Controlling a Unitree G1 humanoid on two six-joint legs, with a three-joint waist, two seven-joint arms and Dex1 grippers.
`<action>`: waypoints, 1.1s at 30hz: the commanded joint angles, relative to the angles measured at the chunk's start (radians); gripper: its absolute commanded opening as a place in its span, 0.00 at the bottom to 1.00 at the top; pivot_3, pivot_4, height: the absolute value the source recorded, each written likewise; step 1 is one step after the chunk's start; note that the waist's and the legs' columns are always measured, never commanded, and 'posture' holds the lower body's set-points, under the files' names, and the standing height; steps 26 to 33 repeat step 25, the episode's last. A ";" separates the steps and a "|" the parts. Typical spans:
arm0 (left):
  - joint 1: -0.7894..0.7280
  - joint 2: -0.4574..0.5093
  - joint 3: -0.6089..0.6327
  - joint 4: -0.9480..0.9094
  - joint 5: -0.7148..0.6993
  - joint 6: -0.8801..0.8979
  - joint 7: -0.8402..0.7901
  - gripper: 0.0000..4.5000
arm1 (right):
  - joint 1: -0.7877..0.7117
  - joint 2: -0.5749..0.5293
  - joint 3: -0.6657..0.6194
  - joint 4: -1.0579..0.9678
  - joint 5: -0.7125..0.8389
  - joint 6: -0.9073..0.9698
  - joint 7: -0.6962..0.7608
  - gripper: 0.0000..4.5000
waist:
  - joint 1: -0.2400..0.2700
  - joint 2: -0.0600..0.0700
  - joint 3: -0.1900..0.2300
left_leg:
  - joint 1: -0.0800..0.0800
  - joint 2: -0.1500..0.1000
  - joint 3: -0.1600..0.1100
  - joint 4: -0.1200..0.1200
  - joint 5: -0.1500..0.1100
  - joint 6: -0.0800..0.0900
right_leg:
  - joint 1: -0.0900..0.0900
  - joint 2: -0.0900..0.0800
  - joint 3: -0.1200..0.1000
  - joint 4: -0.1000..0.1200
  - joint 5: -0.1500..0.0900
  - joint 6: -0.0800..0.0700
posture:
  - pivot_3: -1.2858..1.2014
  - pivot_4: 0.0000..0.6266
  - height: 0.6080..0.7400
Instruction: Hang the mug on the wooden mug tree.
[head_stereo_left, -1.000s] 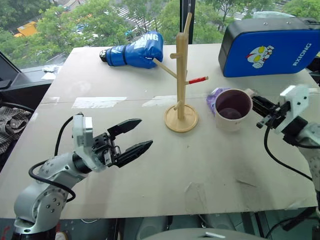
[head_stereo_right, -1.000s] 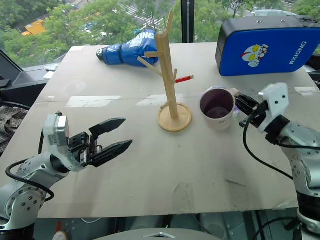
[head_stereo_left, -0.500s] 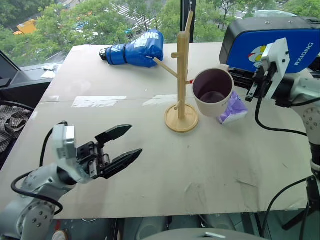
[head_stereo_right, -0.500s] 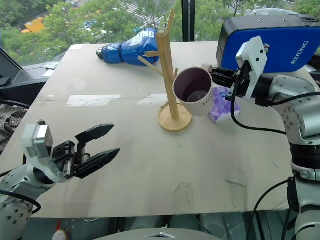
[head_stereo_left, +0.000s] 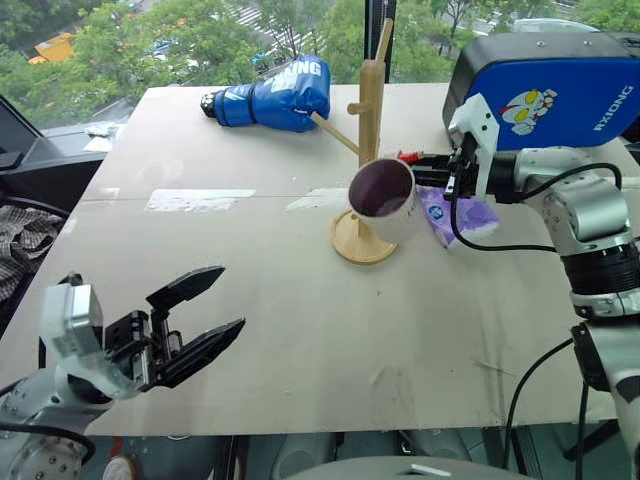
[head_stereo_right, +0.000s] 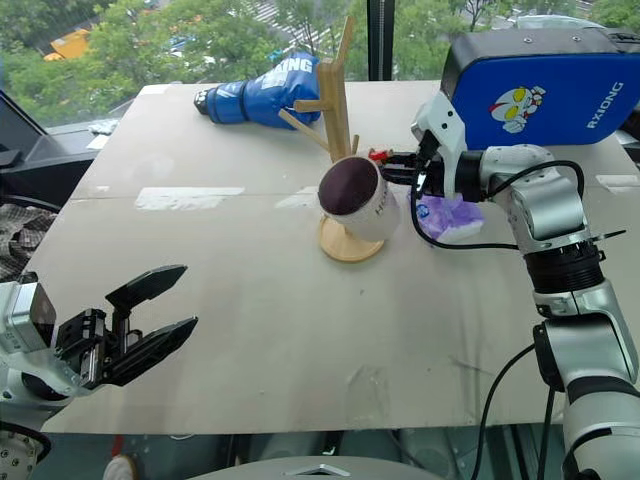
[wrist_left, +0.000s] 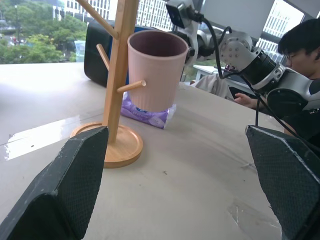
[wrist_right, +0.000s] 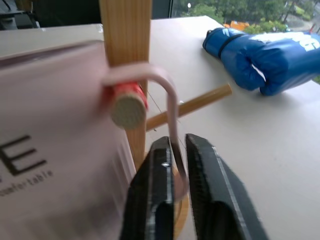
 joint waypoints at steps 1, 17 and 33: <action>-0.002 -0.019 -0.007 -0.034 -0.012 -0.022 0.007 1.00 | 0.027 -0.010 -0.065 -0.040 0.010 -0.046 0.002 0.46 | -0.002 0.000 0.000 | 0.000 0.000 0.000 0.000 0.000 0.000 | 0.000 0.000 0.000 0.000 0.000 0.000 | 0.52 0.24 1.00; -0.128 -0.020 -0.289 0.086 0.331 -0.015 0.210 1.00 | 0.956 -0.115 -0.576 -0.628 0.165 0.014 -0.122 0.88 | 0.001 -0.001 -0.002 | 0.001 0.000 0.000 0.000 0.000 0.000 | 0.001 0.001 0.001 0.003 0.000 0.000 | 0.52 0.24 1.00; -0.161 0.017 -0.323 0.169 0.386 -0.015 0.181 1.00 | 1.175 -0.085 -0.611 -0.547 0.053 -0.192 -0.143 0.99 | 0.000 -0.001 -0.004 | 0.007 0.000 0.000 0.000 0.000 0.000 | 0.007 0.001 0.000 0.002 0.001 0.000 | 0.52 0.24 1.00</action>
